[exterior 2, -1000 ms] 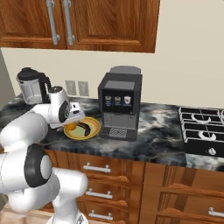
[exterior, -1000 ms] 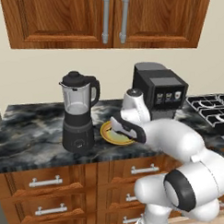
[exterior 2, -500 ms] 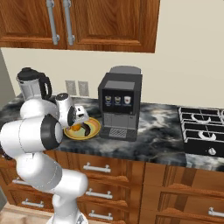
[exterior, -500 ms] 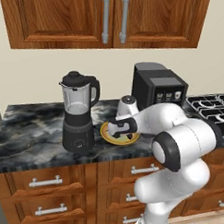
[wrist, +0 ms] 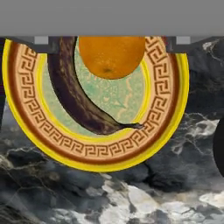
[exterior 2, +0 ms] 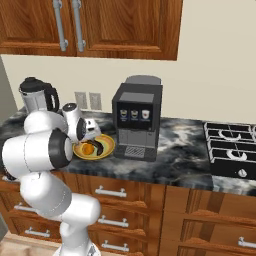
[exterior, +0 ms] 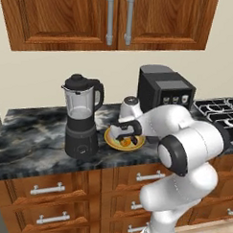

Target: Pick the banana and orange from the fridge and place them on the plate next to the blender to make a fruit smoothie.

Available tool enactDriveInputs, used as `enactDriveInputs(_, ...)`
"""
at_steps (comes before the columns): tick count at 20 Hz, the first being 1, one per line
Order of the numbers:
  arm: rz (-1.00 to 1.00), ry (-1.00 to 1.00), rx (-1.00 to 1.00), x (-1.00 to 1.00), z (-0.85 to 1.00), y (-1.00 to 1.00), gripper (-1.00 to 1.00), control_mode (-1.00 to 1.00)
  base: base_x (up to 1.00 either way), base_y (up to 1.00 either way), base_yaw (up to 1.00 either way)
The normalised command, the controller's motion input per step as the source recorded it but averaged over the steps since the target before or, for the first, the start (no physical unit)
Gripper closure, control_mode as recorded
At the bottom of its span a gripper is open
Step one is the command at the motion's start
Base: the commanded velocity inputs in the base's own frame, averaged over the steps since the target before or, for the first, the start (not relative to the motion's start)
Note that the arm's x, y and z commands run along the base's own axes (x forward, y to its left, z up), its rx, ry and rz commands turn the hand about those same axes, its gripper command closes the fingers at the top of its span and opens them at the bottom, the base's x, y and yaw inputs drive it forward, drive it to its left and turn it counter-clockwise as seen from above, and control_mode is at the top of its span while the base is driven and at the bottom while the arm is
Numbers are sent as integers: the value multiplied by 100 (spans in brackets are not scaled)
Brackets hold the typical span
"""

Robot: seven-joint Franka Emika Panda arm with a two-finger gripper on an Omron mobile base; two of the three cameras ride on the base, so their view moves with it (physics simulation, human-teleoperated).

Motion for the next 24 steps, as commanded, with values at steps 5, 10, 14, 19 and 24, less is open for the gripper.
enactDriveInputs(5, -2, -23, 10, -79, 71, -6, -100, -100, 0, 0, 0)
enactDriveInputs(10, 0, -34, 9, -100, 16, -30, -100, -100, 0, 0, 0)
enactDriveInputs(14, 0, -35, 6, -100, 0, -36, -100, -100, 0, 0, 0)
enactDriveInputs(19, 0, -38, 6, -100, 65, -16, -100, -100, 0, 0, 0)
enactDriveInputs(24, 0, -23, 2, -100, 100, -14, -100, -100, 0, 0, 0)
